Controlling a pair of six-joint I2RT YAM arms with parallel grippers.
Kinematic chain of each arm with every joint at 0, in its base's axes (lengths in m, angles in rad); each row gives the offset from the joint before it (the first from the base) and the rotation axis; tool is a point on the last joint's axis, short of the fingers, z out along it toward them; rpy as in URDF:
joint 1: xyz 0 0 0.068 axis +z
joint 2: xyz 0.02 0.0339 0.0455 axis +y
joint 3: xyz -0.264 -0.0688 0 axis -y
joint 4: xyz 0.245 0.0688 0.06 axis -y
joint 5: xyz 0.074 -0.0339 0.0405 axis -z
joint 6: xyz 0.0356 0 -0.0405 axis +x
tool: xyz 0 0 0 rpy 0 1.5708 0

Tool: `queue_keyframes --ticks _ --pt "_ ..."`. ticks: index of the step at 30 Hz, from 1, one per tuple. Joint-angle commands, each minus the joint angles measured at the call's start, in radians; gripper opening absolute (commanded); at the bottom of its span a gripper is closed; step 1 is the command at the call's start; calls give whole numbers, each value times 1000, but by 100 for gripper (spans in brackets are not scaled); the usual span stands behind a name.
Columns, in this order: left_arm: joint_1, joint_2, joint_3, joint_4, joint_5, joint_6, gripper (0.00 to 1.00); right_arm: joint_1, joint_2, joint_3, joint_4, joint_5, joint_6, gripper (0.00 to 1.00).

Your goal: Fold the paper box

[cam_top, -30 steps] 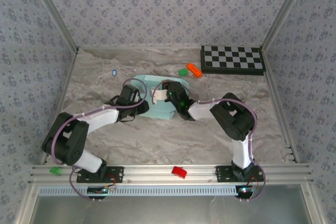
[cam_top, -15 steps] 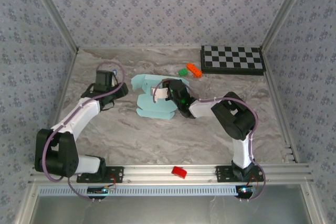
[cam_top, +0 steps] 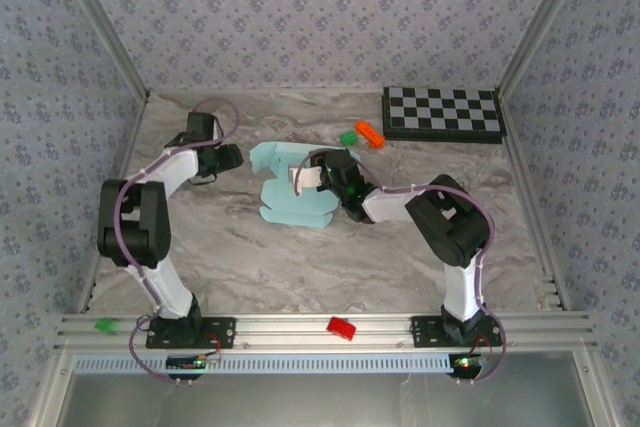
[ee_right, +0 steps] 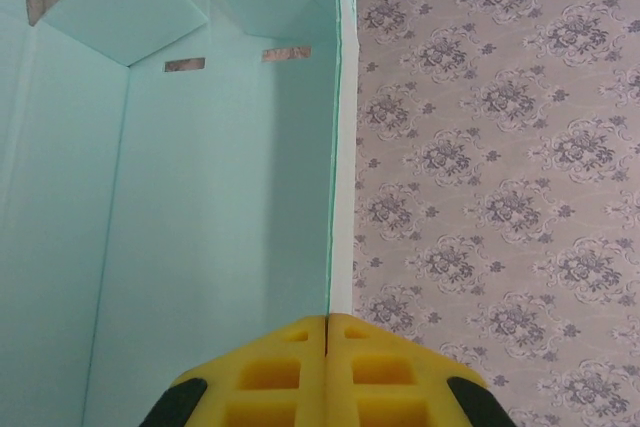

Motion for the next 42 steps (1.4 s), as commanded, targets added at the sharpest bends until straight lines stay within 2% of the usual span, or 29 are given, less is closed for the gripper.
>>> queue_keyframes --ticks 1,8,22,34,42 --pt "2 47 79 -44 66 45 67 -6 -15 12 -104 -43 -5 0" --pt "-7 96 112 -24 208 131 66 -20 -29 39 -175 -67 8 0" --pt "-34 63 76 -24 350 218 63 -41 -31 92 -261 -82 20 0" --pt "-54 -8 2 33 374 331 62 -49 -28 117 -304 -90 46 0" --pt "-66 -19 -9 64 429 389 62 -54 -23 127 -315 -90 53 0"
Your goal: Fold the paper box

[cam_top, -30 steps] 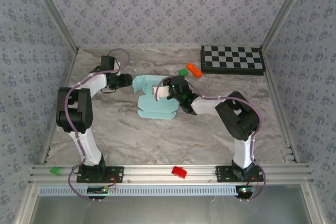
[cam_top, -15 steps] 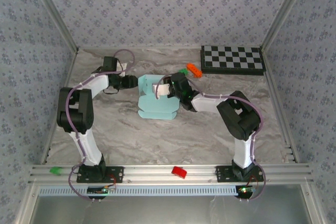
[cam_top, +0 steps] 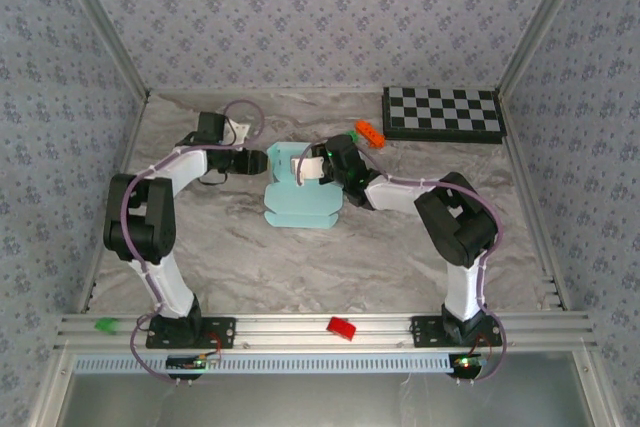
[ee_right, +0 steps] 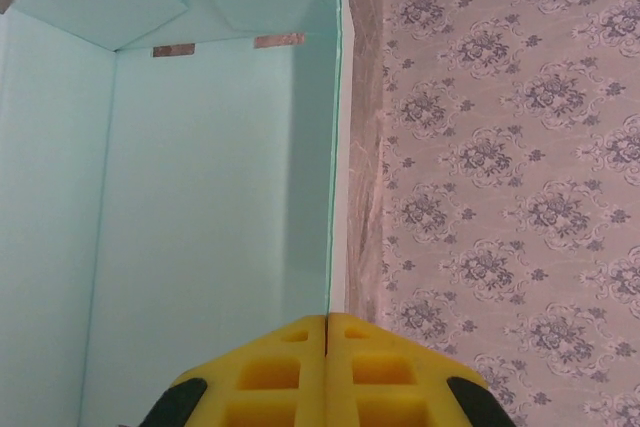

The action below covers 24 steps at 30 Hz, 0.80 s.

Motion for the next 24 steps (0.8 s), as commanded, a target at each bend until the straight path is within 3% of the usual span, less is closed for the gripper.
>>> queue_keyframes --ticks 1,24 --pt "-11 -23 12 15 58 52 62 -5 -2 15 -81 -9 18 0" --pt "-57 62 69 45 105 100 62 -8 4 14 -86 -11 43 0"
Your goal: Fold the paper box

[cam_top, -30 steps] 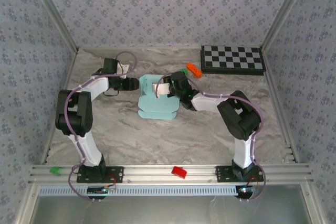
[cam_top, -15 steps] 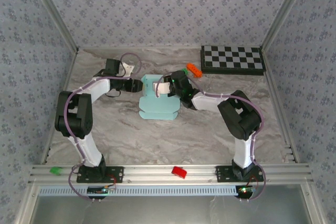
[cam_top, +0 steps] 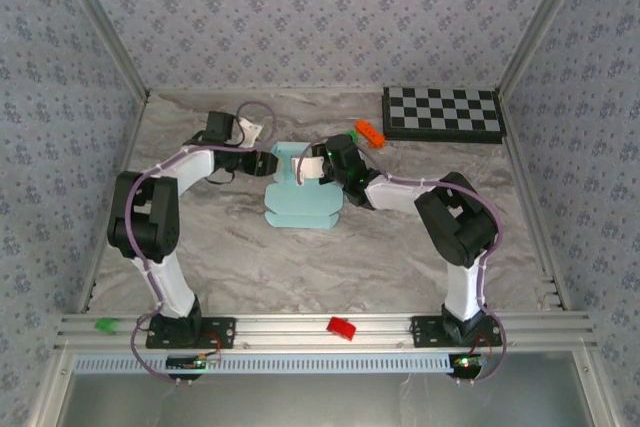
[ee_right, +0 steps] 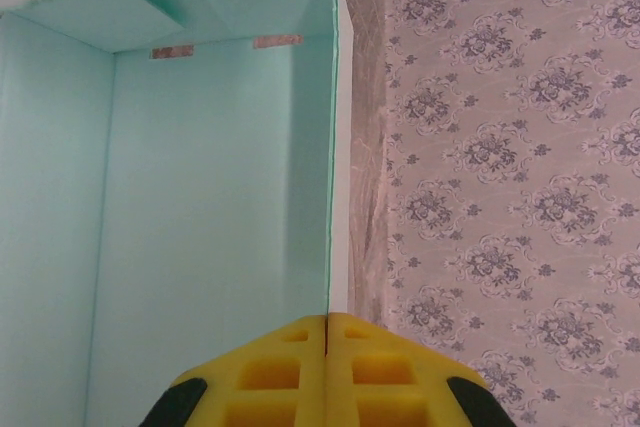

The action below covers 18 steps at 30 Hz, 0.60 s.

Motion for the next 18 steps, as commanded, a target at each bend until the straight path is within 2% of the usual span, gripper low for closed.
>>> queue_keyframes --ticks 1,18 --pt "-13 38 49 22 34 5 62 -7 6 11 -77 -11 24 0" --pt "-55 99 51 155 22 -74 60 -7 20 30 -104 -24 39 0"
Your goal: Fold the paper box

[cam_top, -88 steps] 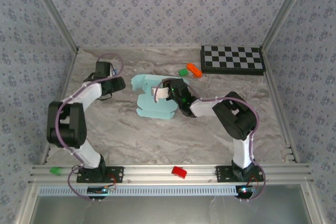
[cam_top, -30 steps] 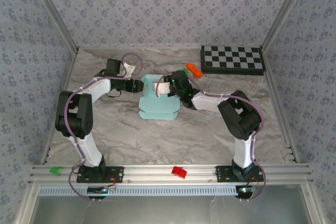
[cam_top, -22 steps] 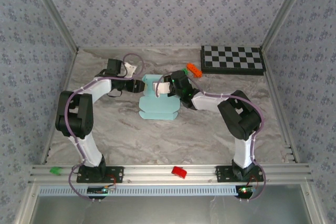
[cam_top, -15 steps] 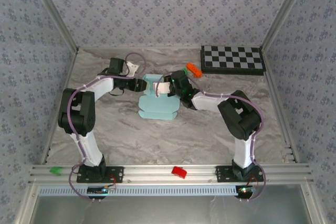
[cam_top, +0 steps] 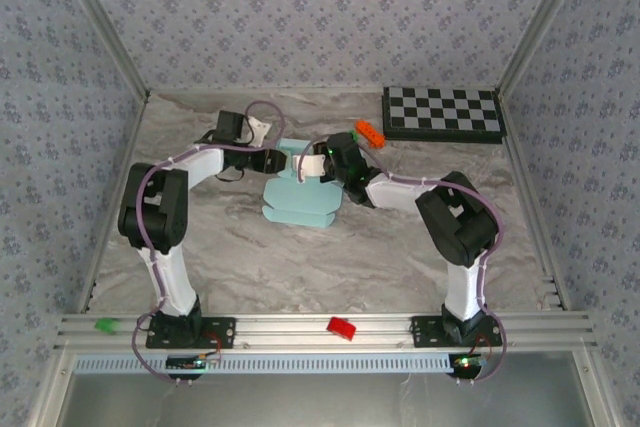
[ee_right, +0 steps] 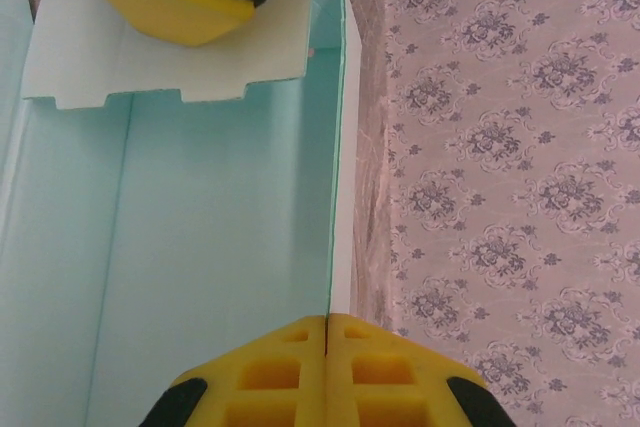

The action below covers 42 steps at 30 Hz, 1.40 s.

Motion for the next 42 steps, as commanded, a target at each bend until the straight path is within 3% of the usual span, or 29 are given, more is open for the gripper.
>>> queue_keyframes --ticks 1,10,20,24,33,34,42 --pt "-18 22 22 66 9 -17 59 1 20 16 -81 -24 23 0" --pt "-33 28 -9 149 -5 -52 54 2 21 21 -93 -25 31 0" --pt "-65 -13 -81 210 -107 -39 45 1 18 34 -97 -8 48 0" --pt "-77 -24 -100 222 -143 -32 32 2 16 43 -100 -5 69 0" --pt "-107 -66 -152 278 -252 -20 23 3 -1 48 -101 -2 118 0" --pt "-110 -72 -154 278 -262 -13 18 3 -6 47 -99 -4 130 2" --pt "-128 -97 -150 245 -355 -18 9 13 -38 37 -47 16 197 25"
